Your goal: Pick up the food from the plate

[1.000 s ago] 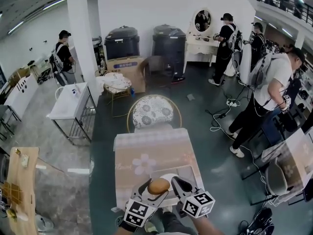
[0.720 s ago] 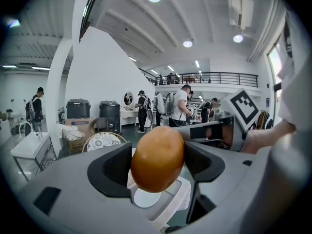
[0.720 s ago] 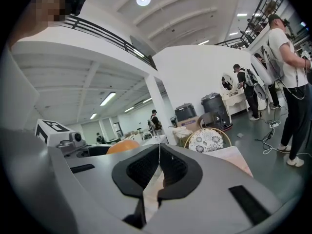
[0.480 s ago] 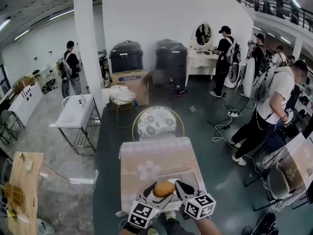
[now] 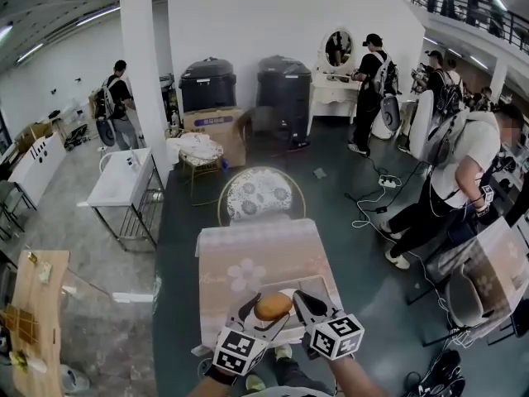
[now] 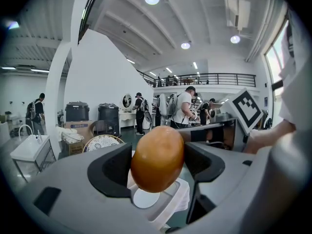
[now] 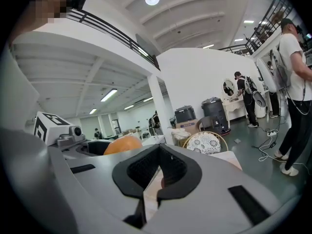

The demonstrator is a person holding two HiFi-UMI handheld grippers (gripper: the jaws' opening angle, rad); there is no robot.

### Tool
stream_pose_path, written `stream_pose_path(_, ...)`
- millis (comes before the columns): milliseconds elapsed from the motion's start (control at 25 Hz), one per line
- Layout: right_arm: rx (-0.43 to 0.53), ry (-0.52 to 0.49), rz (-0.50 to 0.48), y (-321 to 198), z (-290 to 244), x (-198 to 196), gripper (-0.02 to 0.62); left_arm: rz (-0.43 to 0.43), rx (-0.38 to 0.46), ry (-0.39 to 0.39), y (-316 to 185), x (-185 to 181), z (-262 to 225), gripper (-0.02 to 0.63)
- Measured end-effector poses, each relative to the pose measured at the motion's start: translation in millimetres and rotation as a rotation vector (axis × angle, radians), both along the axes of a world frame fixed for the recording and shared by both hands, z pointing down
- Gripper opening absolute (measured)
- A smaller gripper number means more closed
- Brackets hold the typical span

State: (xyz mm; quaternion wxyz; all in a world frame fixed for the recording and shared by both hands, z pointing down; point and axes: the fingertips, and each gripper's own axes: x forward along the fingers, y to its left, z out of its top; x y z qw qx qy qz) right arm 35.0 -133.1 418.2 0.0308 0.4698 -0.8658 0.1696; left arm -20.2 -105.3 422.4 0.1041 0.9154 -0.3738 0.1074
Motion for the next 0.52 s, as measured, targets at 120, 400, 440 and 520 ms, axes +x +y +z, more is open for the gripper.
stream_pose_path(120, -0.003, 0.002, 0.007, 1.9, 2.0, 4.9, 0.014, -0.001, -0.006, 0.002, 1.0, 2.3, 3.0, 0.33)
stream_pose_path(400, -0.001, 0.004, 0.014, 6.6, 2.2, 6.1, 0.015, -0.001, -0.007, 0.006, 4.2, 4.5, 3.0, 0.33)
stream_pose_path(440, -0.001, 0.005, 0.016, 6.9, 2.0, 6.2, 0.015, 0.0, -0.007, 0.006, 4.4, 4.8, 2.7, 0.33)
stream_pose_path(520, -0.001, 0.009, 0.018, 7.5, 1.6, 6.6, 0.014, 0.002, -0.007, 0.007, 4.7, 5.3, 2.2, 0.33)
